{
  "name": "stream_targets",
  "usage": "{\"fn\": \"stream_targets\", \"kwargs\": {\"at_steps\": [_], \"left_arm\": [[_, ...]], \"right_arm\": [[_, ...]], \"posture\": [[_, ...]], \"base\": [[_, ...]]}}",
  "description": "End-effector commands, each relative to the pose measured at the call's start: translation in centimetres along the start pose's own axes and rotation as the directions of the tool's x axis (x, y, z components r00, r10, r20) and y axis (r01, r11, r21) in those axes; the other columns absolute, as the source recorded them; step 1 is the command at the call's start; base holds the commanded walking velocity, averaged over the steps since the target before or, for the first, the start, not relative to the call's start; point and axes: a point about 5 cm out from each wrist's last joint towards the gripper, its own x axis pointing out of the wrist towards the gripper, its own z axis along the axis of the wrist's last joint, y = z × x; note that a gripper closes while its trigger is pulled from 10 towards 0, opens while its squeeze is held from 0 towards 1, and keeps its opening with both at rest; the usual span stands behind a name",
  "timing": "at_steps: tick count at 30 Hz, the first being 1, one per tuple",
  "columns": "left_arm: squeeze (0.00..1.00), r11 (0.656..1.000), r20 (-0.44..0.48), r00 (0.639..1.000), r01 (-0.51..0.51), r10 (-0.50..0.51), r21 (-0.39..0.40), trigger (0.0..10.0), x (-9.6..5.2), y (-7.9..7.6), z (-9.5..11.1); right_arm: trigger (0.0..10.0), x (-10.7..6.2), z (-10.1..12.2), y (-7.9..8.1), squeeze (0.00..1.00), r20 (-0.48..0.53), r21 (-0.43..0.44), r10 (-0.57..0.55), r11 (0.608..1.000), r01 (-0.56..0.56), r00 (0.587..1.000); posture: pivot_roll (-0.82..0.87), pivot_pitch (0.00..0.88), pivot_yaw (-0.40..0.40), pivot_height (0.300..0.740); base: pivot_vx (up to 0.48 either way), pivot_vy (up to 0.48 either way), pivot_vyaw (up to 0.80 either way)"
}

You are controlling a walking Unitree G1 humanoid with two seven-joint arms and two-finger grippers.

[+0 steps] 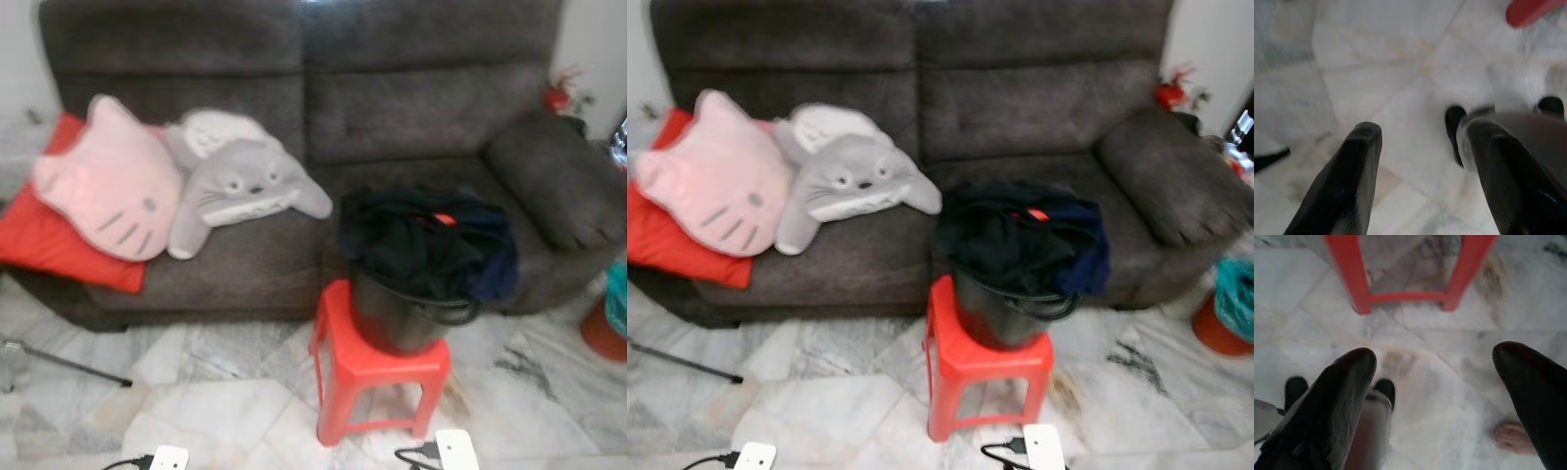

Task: Hang hanger

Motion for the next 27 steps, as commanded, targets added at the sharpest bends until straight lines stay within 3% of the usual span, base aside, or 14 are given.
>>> {"fn": "stream_targets", "kwargs": {"at_steps": [1,8,27], "left_arm": [[0.00,1.000,-0.025,1.000,-0.005,0.005,0.015,10.0,-0.18,0.23,-0.71],[0.00,1.000,-0.024,1.000,-0.002,0.003,0.029,10.0,-0.18,0.14,-0.72],[0.00,1.000,-0.032,0.999,-0.005,0.006,0.014,10.0,-0.34,0.44,-1.18]], "right_arm": [[10.0,-0.15,-0.77,0.48,0.00,-0.020,0.008,0.012,1.000,-0.012,1.000],[10.0,-0.15,-0.76,0.54,0.00,-0.021,0.004,0.013,1.000,-0.013,1.000],[10.0,-0.16,-0.87,0.54,0.00,-0.026,0.002,0.014,1.000,-0.014,1.000]], "posture": [[-0.05,0.009,-0.008,0.740],[-0.06,0.006,-0.008,0.740],[-0.06,0.003,-0.011,0.740]], "base": [[0.000,0.000,0.00],[0.000,0.000,0.00],[0.000,-0.280,0.00]]}}
